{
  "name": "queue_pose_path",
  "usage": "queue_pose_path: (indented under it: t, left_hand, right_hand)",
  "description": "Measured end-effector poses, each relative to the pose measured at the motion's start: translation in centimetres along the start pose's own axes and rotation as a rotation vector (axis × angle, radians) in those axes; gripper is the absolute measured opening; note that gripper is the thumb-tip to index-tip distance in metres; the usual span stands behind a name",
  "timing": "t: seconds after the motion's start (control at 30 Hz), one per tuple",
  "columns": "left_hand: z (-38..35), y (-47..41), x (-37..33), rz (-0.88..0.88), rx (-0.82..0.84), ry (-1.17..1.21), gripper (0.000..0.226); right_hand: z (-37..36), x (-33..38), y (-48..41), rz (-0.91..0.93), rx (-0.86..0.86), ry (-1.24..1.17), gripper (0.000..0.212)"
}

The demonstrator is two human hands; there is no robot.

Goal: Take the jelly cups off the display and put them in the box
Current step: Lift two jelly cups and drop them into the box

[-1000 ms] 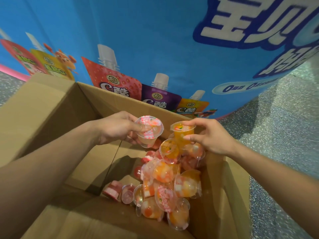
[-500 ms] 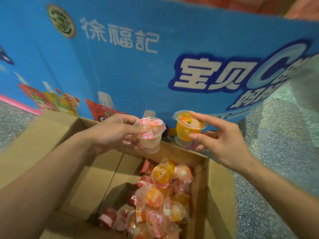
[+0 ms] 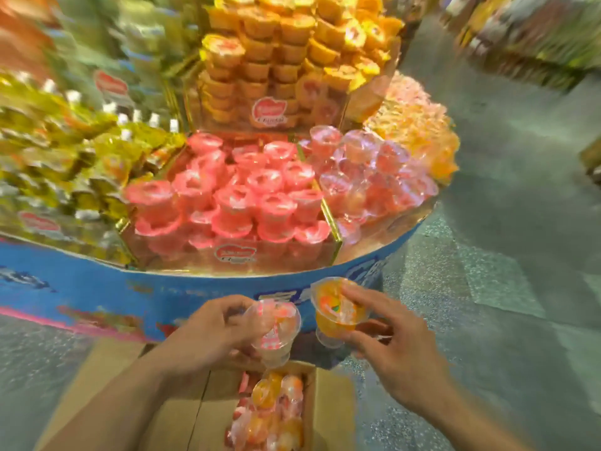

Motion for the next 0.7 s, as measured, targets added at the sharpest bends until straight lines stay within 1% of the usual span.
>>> queue_pose_path:
  t: [0.07,0.2,0.3,0.33,0.4,0.43,0.57,0.7]
  left_hand:
    - [-0.9,1.9,-5.0,-0.006,-0.001,-0.016,0.037]
    - [-2.9,5.8,-14.9,-0.069,-0.032,-0.040,0.025]
    - [-4.1,8.5,-20.5,-0.078,-0.060,-0.053,0.037]
    - [-4.6,9.1,-22.1,-0.085,-0.069,-0.067,0.033]
    - [-5.6,10.1,-24.7,-0.102,-0.090,-0.077,0.017]
    - [-6.3,10.4,-25.9,-0.107,-0.110,-0.088,0.013]
    - [-10.0,10.4,-29.9,-0.118,-0.148,-0.101,0.015]
    - [-15.3,9.2,-33.2,-0.143,-0.183,-0.093,0.014]
  right_hand:
    - [3.7,4.6,0.0,-0.016,-0.047,0.019,0.066]
    - [10.2,12.9,0.1,-0.057,-0.121,0.020,0.070]
    - [15.0,17.5,0.8,-0.094,-0.197,0.025,0.070]
    - [16.3,18.6,1.0,-0.103,-0.206,0.029,0.069]
    - [19.0,20.7,1.2,-0.116,-0.226,0.009,0.067]
    - [20.4,21.5,1.1,-0.109,-0.246,-0.003,0.068]
    - [25.9,23.0,0.1,-0.077,-0.254,-0.025,0.064]
    - [32.4,22.3,-1.8,-0.034,-0.206,-0.055,0.061]
Point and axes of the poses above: each hand's wrist, its own y-axis away from the middle knuckle, its own z-axis out of the back of the hand, x = y × z, the point moved 10 cm from there along -y, towards the middle knuckle
